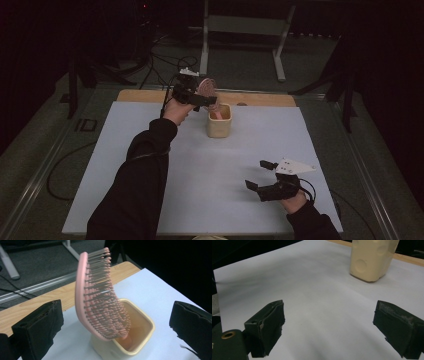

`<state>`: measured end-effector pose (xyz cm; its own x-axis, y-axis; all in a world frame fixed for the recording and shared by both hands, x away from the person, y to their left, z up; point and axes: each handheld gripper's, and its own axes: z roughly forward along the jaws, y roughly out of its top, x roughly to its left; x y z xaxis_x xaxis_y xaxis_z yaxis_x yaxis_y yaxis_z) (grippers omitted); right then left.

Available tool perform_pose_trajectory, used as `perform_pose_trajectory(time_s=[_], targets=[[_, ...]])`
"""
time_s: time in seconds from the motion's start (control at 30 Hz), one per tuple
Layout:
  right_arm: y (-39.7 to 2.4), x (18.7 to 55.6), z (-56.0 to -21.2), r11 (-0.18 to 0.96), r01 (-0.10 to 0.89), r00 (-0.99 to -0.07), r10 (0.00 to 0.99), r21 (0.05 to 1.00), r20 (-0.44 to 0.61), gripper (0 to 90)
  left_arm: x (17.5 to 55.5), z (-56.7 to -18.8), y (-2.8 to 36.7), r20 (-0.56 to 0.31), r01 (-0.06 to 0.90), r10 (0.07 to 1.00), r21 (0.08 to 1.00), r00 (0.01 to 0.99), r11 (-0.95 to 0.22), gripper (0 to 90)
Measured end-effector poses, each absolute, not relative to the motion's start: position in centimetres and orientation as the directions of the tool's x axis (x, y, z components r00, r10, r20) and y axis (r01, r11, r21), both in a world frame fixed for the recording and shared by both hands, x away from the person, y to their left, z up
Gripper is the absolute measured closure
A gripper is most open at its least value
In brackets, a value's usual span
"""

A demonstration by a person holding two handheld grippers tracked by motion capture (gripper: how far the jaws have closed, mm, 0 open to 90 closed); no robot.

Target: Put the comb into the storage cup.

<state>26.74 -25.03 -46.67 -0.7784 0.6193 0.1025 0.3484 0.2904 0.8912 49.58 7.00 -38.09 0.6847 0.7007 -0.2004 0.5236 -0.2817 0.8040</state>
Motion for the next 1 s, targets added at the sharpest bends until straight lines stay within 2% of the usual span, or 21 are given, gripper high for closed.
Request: perform_pose_trajectory(time_s=[1.0], targets=[[-24.8,26.8,-46.8,0.3,0.353,-0.775,0.625,0.886,0.097,9.8,45.9,-39.1,10.6,-0.196,0.51,0.663,0.799,0.722,-0.319,0.0]])
